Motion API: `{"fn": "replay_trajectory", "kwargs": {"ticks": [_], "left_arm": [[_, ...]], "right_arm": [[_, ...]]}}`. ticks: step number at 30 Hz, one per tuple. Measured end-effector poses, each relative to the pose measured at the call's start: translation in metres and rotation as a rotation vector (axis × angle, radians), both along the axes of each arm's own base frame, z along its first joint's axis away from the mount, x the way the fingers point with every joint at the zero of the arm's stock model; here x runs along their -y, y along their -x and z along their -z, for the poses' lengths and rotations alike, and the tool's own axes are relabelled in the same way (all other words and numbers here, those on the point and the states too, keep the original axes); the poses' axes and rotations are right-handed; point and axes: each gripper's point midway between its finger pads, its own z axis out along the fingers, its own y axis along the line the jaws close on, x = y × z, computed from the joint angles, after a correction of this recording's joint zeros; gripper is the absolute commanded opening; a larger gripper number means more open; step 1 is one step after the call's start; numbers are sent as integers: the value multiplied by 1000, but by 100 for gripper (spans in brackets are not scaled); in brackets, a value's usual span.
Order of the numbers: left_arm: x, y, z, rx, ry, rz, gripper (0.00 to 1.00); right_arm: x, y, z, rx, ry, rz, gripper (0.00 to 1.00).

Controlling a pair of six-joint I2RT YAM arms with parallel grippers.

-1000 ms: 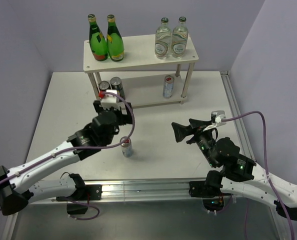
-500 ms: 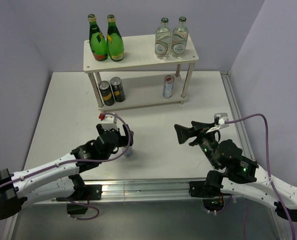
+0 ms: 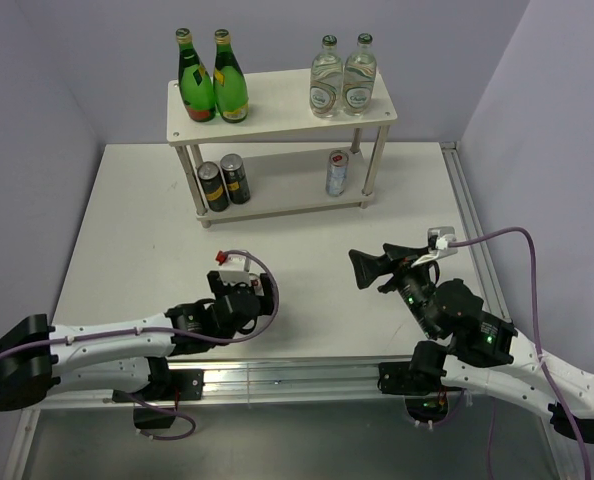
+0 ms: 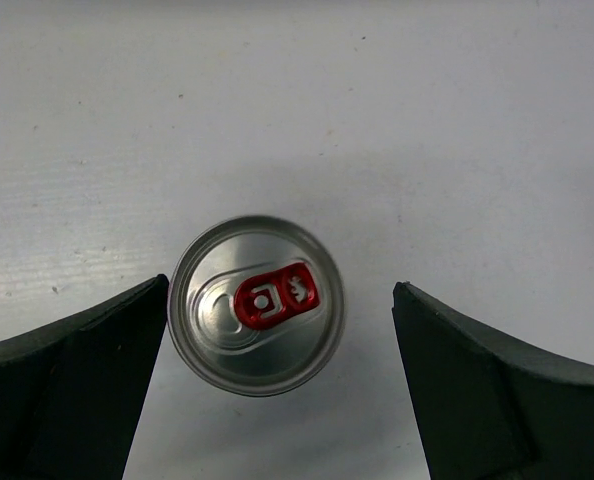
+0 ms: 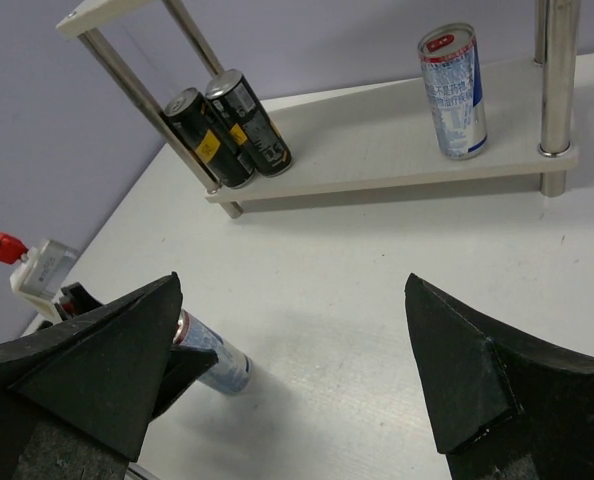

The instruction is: Place and organize the beverage onto the shelf

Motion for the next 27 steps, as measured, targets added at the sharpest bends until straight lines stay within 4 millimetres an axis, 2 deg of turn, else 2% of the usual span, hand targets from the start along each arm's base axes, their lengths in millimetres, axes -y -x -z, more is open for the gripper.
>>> {"fn": "replay_trajectory", "kwargs": {"ticks": [6,11,14,16,18,23,25,27], "left_arm": [[-11,5,32,-11,-58,-56,99],[-12,4,43,19,-93,-107,97],[-14,3,50,39,-114,-139,69],[-14,0,53,51,-123,-160,31],[-14,-3,54,73,-139,-173,0],[-4,-9,51,96,-176,-185,0],[4,-12,43,108,-199,-168,0],[19,-19,25,131,-224,-139,0]], "right_arm": [[1,0,1,-1,2,3,100],[1,0,1,-3,5,3,100],[1,0,2,-3,6,3,100],[1,0,2,-3,6,4,100],[2,0,2,-4,6,5,100],[1,-1,9,-11,21,8,100],[1,-1,12,-14,26,10,100],[1,-2,15,-15,30,14,100]]}}
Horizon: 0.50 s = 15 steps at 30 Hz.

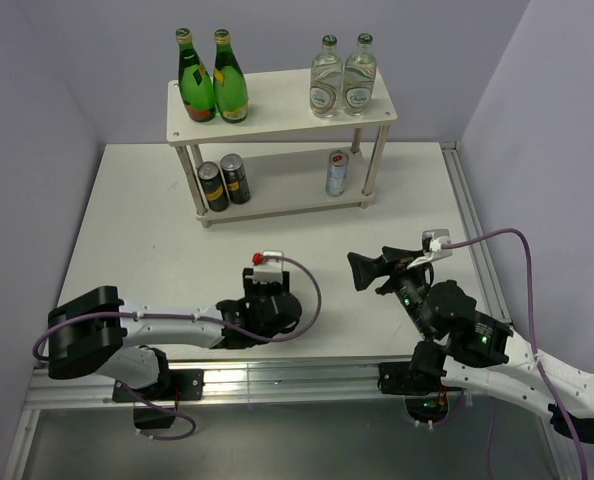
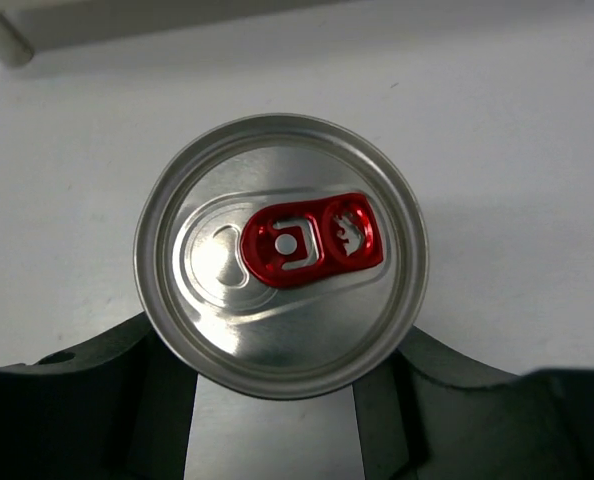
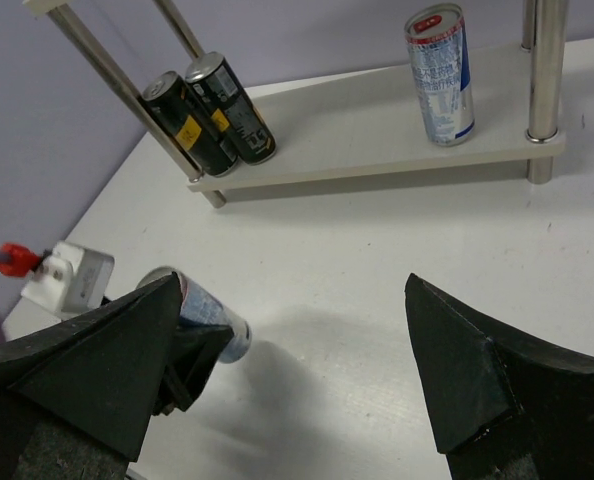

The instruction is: Place and organize the beverage onto the shelf

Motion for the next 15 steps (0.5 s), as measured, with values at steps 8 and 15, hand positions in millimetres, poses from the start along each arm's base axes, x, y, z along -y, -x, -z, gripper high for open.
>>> {"fn": "replay_trajectory", "kwargs": {"ticks": [8,15], "left_arm": [[63,-72,-97,109,110,68,0],[88,-161,-98,130,41,74,0]], "right_arm": [[0,-1,4,-2,5,7,100],[2,0,2,4,-5,8,100]]}}
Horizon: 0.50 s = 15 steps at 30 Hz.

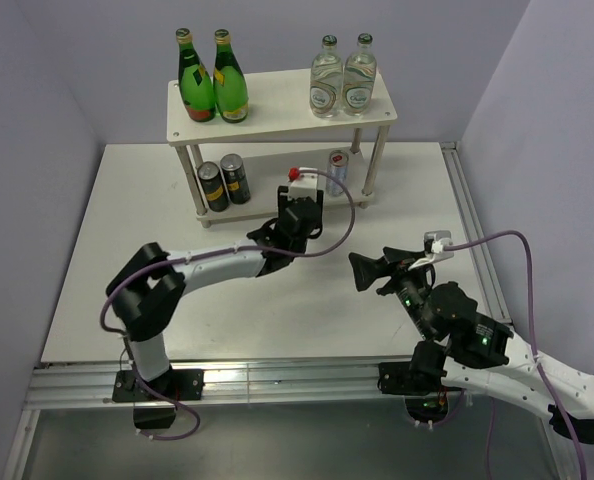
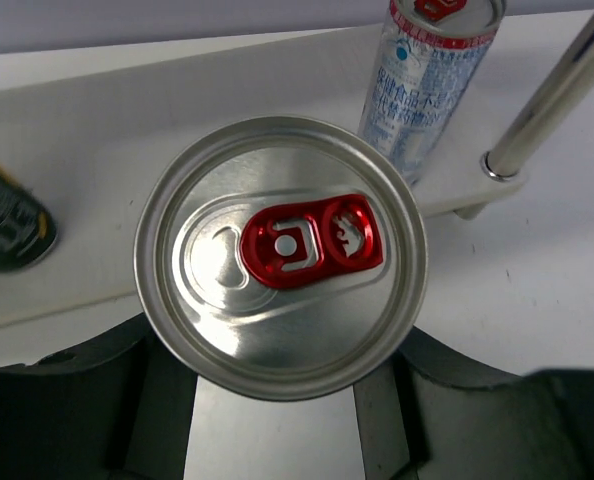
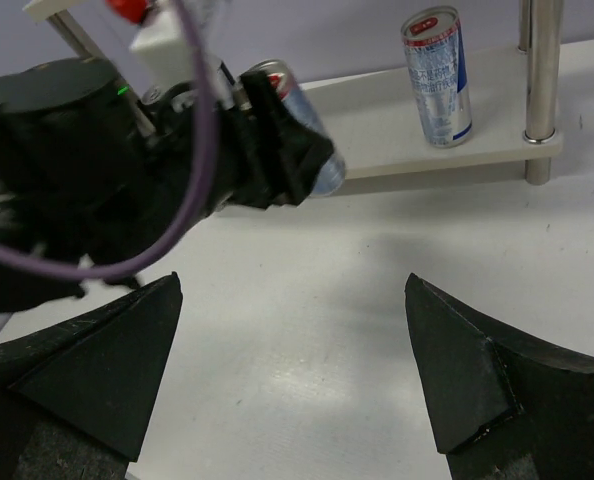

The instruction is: Place and organize the beverage onto the shelf

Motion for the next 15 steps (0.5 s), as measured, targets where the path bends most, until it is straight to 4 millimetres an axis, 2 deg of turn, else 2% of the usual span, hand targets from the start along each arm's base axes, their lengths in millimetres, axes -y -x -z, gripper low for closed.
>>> {"fn": "replay_trajectory", "kwargs": {"ticks": [7,11,15], "left_arm": [[29,-67,4,25,-22,31,0],[38,-91,2,40,-6,40,0],[40,-107,6,42,4,38,0]], "right_arm": [[2,1,2,3,-3,2,100],[2,1,3,2,-2,1,100],[2,1,3,2,-2,1,100]]}}
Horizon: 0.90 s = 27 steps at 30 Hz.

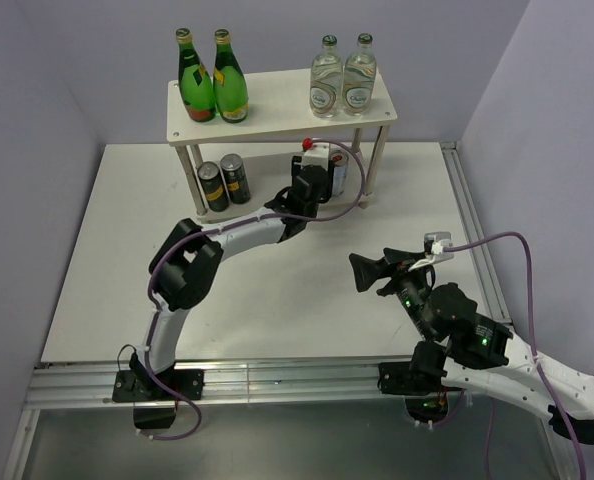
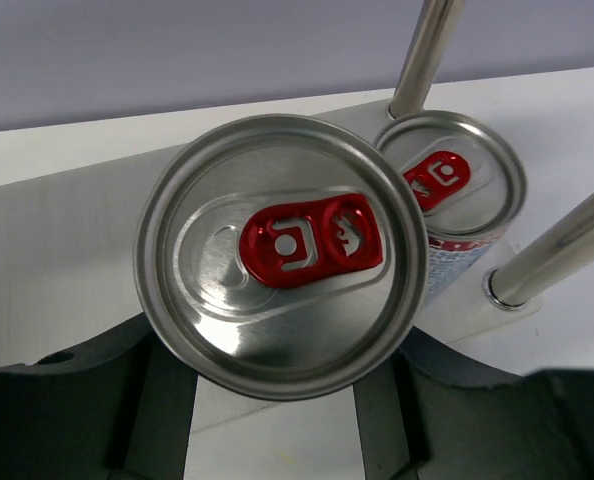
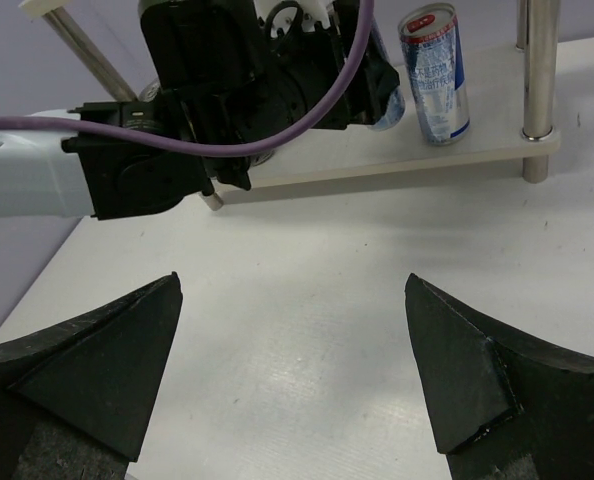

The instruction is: Place and organize the beverage onto the shelf

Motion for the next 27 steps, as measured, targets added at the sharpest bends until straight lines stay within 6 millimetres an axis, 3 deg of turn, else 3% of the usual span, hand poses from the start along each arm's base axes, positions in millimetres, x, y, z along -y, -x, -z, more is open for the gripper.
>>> {"fn": "replay_trajectory", "kwargs": {"ticks": [10,13,16,17,21,23,27], "left_arm": [[7,-3,40,-57,-16,19,0],[9,-3,40,-57,-2,21,2],[10,-3,40,-59,8,19,30],[10,-3,40,-60,10,19,55],[9,-3,40,-59,13,13,80],[10,-5,37,-50,28,10,99],[8,-4,36,-34,51,-2,99]], "right_arm": [[0,0,1,-2,5,1,100],[-1,-1,2,-5,11,2,100],[-2,-1,3,-8,15,2,100],[-2,-1,3,-8,15,2,100],[-2,-1,3,-9,14,2,100],[-2,-1,3,-9,14,2,100],[-2,-1,4,-10,16,2,100]]}}
